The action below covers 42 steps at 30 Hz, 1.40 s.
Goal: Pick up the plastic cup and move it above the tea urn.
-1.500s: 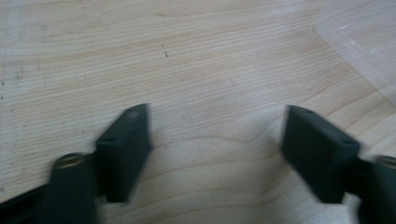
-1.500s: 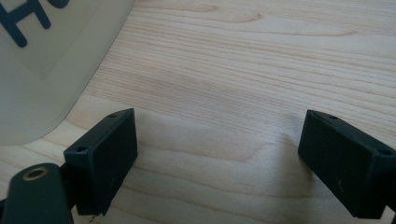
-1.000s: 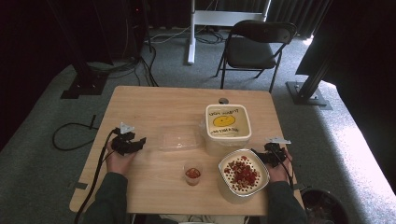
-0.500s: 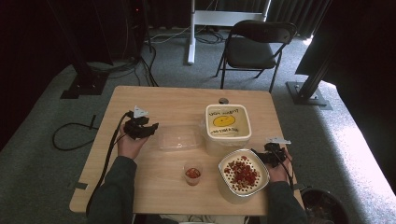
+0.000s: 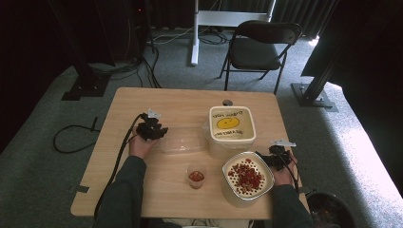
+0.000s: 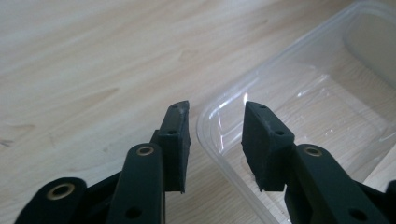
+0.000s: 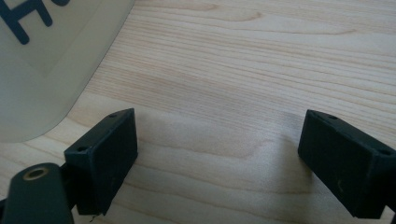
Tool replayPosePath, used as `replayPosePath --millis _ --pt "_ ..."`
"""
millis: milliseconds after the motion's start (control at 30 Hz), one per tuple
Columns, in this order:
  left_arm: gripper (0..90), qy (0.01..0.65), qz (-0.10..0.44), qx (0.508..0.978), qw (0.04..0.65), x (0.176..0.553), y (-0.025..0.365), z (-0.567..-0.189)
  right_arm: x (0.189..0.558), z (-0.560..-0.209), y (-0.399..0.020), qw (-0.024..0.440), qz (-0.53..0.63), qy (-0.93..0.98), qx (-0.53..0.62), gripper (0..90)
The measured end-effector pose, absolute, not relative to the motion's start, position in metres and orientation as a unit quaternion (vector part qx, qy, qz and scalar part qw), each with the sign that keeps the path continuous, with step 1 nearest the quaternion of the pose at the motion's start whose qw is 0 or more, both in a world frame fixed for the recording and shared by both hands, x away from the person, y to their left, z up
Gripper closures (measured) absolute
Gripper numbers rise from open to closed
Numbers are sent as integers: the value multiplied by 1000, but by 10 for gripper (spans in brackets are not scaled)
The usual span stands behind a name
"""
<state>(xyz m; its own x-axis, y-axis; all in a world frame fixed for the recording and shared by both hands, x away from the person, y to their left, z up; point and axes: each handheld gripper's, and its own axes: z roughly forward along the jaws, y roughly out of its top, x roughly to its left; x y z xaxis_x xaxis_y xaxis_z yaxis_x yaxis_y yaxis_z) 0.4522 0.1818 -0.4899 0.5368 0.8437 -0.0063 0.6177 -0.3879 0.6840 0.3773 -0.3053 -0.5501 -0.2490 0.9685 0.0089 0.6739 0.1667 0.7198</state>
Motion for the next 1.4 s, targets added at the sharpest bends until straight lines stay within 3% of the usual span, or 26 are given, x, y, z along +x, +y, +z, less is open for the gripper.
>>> replayPosePath --millis 233,400,500,633,1033,1400 --pt "746 454 161 814 324 455 182 -493 377 -550 -305 236 311 726 565 112" --pt "745 452 150 816 328 456 183 -494 377 -550 -305 236 311 726 566 112" --pt "679 447 144 825 316 457 182 -498 377 -550 -305 236 311 726 566 112" --pt "722 449 149 823 315 456 180 -500 377 -550 -305 236 311 726 566 112" --pt "845 477 164 776 380 447 201 -470 377 -550 -305 237 312 725 566 113" --pt "864 485 178 741 428 438 208 -449 377 -550 -305 237 312 725 567 114"
